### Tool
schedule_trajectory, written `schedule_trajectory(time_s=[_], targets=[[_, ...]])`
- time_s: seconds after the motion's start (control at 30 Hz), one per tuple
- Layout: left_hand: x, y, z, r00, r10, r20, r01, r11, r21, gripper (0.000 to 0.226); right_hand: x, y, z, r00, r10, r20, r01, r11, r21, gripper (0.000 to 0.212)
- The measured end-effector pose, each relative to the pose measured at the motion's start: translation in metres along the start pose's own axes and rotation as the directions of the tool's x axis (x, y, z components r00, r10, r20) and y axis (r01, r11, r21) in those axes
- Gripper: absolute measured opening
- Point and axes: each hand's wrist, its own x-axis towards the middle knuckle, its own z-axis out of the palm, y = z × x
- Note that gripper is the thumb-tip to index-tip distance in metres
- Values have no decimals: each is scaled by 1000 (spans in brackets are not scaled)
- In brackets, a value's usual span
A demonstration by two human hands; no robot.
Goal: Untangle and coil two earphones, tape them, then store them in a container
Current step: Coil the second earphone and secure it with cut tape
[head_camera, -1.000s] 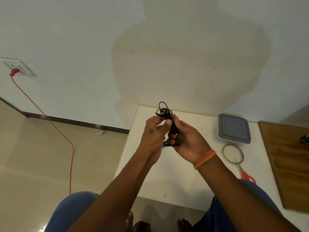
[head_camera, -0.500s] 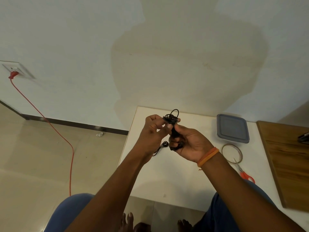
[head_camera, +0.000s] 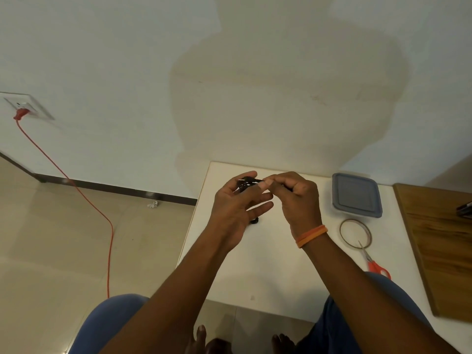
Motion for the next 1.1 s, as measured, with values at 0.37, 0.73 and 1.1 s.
schedule_trajectory(time_s=[0.37, 0.73, 1.1], targets=[[1, -4, -3, 982, 183, 53, -191, 933, 305, 8, 1, 8, -9, 733, 565, 378, -679, 646, 351, 7], [4, -7, -3, 970, 244, -16, -206, 848, 489, 5, -5, 2, -4, 930, 302, 211, -266, 947, -183, 38], [6, -14, -8, 985, 151, -84, -76, 815, 575, 6, -2, 8, -1, 823, 514, 243, -476, 857, -199, 43]])
